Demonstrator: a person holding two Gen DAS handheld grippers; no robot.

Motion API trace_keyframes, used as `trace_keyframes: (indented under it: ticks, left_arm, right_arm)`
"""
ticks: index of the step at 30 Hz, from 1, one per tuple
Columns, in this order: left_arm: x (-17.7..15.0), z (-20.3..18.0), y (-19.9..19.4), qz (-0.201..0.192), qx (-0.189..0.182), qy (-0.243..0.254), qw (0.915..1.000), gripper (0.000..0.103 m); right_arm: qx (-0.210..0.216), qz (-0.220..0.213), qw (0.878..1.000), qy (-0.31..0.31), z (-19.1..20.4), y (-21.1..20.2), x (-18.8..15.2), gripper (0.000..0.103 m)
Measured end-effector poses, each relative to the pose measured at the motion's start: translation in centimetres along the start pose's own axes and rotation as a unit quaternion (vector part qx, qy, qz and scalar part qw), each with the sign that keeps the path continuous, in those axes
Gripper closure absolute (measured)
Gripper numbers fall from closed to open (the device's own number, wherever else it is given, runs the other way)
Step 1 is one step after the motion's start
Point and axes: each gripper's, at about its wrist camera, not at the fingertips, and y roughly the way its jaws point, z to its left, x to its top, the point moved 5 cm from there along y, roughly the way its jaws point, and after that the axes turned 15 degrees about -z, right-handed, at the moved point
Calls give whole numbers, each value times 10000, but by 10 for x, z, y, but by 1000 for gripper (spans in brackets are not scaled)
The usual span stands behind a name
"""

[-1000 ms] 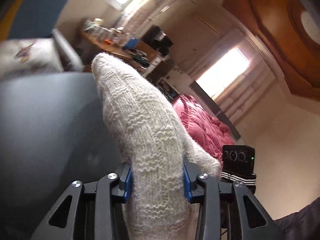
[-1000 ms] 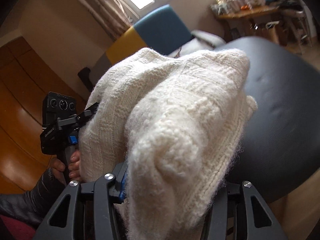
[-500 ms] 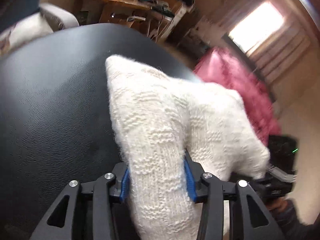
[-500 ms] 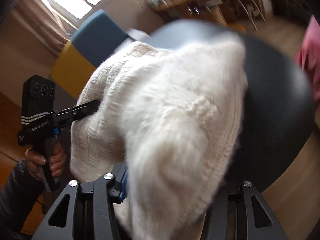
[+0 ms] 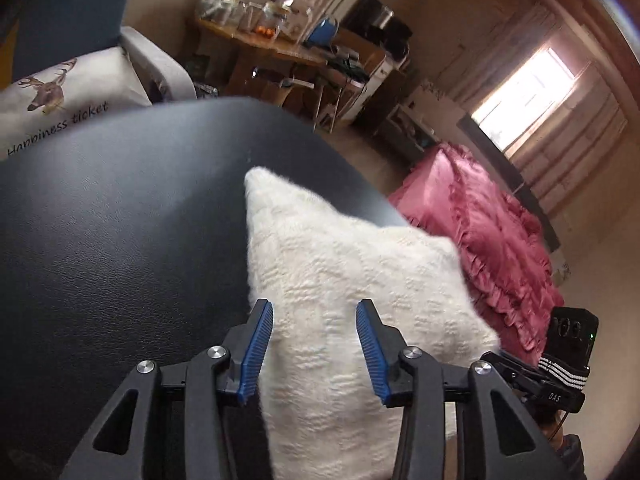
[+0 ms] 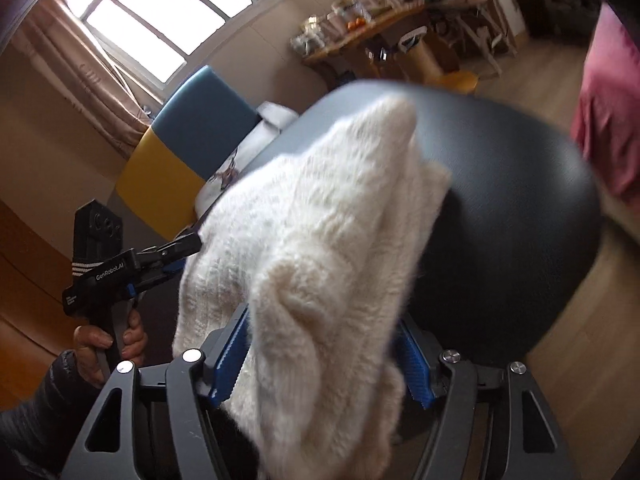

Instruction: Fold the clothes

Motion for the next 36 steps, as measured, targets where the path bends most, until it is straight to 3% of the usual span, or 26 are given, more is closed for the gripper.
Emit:
trace_keyframes:
  ticks: [3, 6, 8, 10, 12, 13, 15, 18, 23, 25, 27, 28, 29, 32, 35, 36]
  left_arm:
    - [4, -16, -12, -217, -155, 76, 9996, 60]
    - [-9, -35, -13, -107, -223, 239, 9994, 60]
    - [-23, -48, 0, 21, -114, 437, 9990, 60]
    - [-45, -47, 11, 291, 73, 655, 9974, 60]
    - [-64, -48, 19, 365, 254, 939, 9946, 61]
    - [-71, -49, 20, 322, 320, 1083, 9931, 61]
    - [-72, -51, 18, 262, 418, 1098, 9927, 61]
    - [-70, -51, 13, 193, 523, 1036, 9930, 60]
    - [-62, -61, -22, -86, 1343, 1288, 9825, 58]
    - [-57, -69, -47, -434, 1536, 1328, 9782, 58]
    - [-55, -76, -71, -711, 1769, 1378, 9719, 58]
    - [-53, -78, -82, -807, 1912, 1410, 9680, 58]
    - [-52, -80, -92, -842, 2076, 1425, 9641, 58]
    - [-44, -84, -115, -792, 2362, 1367, 9588, 58]
    - [-42, -93, -135, -871, 2182, 1177, 9648, 58]
    - [-40, -96, -143, -982, 2253, 1168, 9623, 59]
  right_arm:
    - [-107, -405, 9978, -523, 19, -20, 25, 34]
    - [193, -620, 9914, -1139, 59, -6, 48, 36]
    - [327, -396, 9881, -1449, 81, 15, 43, 38]
    - [255, 116, 9873, -1567, 77, 40, 21, 44]
    - [-187, 752, 9874, -1381, 44, 64, -17, 49]
    - [-235, 724, 9899, -1193, 30, 65, -30, 51]
    - [-64, 270, 9951, -946, 25, 54, -34, 53]
    - [-97, 125, 9970, -758, 25, 46, -32, 53]
    - [-342, 59, 9966, -747, 34, 32, -24, 52]
    - [-596, -151, 9943, -867, 49, 26, -12, 51]
    - [-905, -477, 9880, -1153, 65, 23, -2, 37]
    - [-1079, -619, 9834, -1322, 75, 20, 2, 23]
    - [-1219, -730, 9785, -1494, 85, 16, 5, 15]
    - [-1586, -854, 9657, -1872, 114, 8, 7, 14]
    - [-1757, -1007, 9556, -2141, 137, 2, 4, 14]
    - [-1727, -1041, 9532, -2255, 145, 2, 2, 13]
